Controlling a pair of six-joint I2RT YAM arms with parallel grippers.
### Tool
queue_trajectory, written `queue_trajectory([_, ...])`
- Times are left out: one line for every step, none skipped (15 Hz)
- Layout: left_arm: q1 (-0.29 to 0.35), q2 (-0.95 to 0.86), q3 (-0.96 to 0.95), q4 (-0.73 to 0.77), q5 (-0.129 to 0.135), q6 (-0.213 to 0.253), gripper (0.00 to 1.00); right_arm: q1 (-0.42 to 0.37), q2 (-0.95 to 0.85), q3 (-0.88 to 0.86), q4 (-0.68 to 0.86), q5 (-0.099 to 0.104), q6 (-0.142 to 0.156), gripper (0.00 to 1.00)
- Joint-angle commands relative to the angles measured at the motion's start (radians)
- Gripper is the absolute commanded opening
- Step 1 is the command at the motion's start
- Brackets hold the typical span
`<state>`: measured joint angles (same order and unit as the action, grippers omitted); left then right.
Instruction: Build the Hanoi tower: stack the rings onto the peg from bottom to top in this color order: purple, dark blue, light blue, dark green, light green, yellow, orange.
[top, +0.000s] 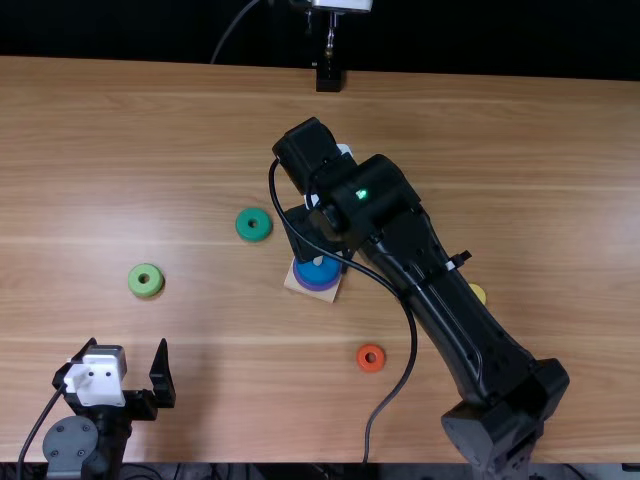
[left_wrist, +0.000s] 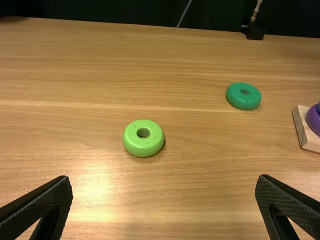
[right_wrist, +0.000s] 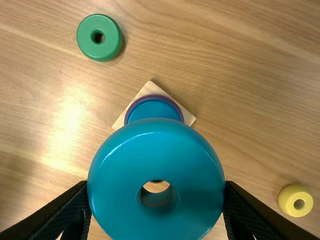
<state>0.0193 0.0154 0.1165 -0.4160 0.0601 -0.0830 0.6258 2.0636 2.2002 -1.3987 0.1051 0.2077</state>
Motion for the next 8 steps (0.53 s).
queue_trajectory([0.001,-0.015,-0.117,-0.037,0.021,0.006,1.00,-0.014,0.026,0.020,0.000,0.009,-0.005,0.00])
queue_trajectory([0.001,-0.015,-0.117,-0.037,0.021,0.006,1.00,-0.014,0.029,0.018,0.002,0.009,-0.005,0.00])
queue_trajectory([0.001,-0.015,-0.117,-0.037,0.021,0.006,1.00,-0.014,0.030,0.018,0.002,0.009,-0.005,0.00])
queue_trajectory([0.001,-0.015,-0.117,-0.037,0.021,0.006,1.00,-0.014,0.032,0.015,0.006,0.009,-0.005,0.00])
queue_trajectory([0.001,-0.015,-0.117,-0.037,0.021,0.006,1.00,-0.014,0.035,0.013,0.006,0.011,-0.005,0.00])
queue_trajectory([0.001,-0.015,-0.117,-0.037,0.021,0.006,1.00,-0.014,0.041,0.012,0.006,0.009,-0.005,0.00])
queue_trajectory([0.001,-0.015,-0.117,-0.037,0.021,0.006,1.00,-0.014,0.047,0.012,0.006,0.009,-0.005,0.00])
queue_trajectory([0.001,-0.015,-0.117,-0.037,0.021,0.006,1.00,-0.014,0.050,0.010,0.002,0.009,-0.005,0.00])
